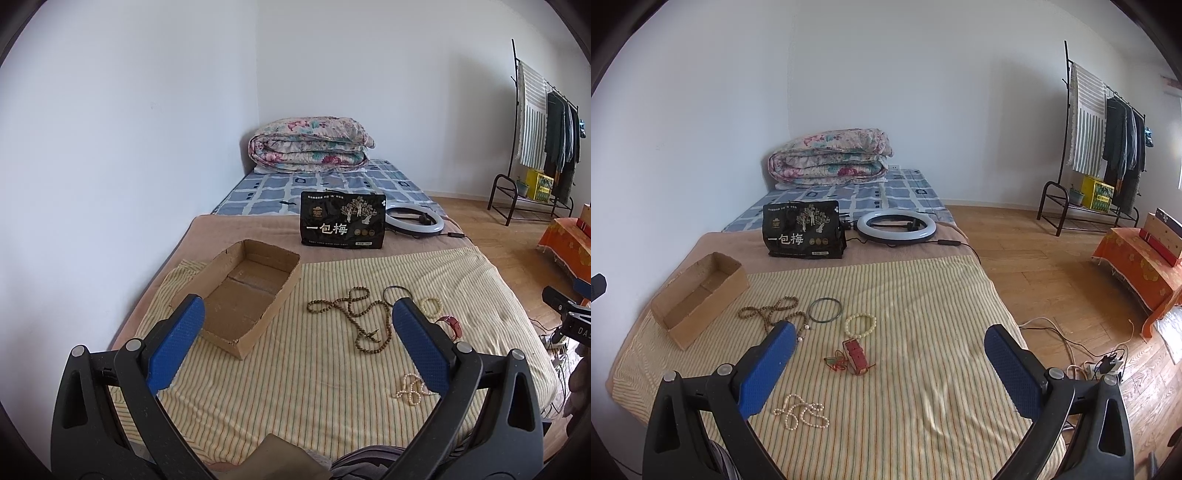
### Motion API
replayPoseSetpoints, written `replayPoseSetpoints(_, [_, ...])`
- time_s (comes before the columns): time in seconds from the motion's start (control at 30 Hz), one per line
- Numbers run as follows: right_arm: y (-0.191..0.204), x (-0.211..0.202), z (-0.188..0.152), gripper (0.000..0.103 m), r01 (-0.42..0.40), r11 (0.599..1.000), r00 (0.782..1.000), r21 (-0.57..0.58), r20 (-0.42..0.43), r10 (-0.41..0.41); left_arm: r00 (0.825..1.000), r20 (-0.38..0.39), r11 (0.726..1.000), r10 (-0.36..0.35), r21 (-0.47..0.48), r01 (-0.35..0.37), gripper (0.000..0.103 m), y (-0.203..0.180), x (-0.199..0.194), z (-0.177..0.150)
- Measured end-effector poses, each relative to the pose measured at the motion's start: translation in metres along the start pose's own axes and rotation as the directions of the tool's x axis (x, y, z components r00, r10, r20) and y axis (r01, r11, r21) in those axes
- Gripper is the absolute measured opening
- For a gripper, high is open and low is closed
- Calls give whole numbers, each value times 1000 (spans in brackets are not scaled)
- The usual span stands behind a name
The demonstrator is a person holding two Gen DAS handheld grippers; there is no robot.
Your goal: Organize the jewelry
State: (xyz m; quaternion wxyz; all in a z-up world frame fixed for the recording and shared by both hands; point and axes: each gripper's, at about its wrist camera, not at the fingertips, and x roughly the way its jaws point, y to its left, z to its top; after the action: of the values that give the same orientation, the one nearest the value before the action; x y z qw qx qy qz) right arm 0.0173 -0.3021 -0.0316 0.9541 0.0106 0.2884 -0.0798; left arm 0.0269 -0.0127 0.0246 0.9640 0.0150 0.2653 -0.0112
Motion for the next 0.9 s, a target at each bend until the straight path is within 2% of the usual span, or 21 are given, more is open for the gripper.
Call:
replayPoseSetpoints(0.6, [-10,11,-3,103,10,1000,1000,20,-18,-10,1000,-21,1000,-19,15,19,103,-12,12,1])
replayPoseSetpoints(0.9, [-11,16,-2,103,2,1000,1000,17,-25,-1,998,-48,999,-34,4,35,103,-13,34,7])
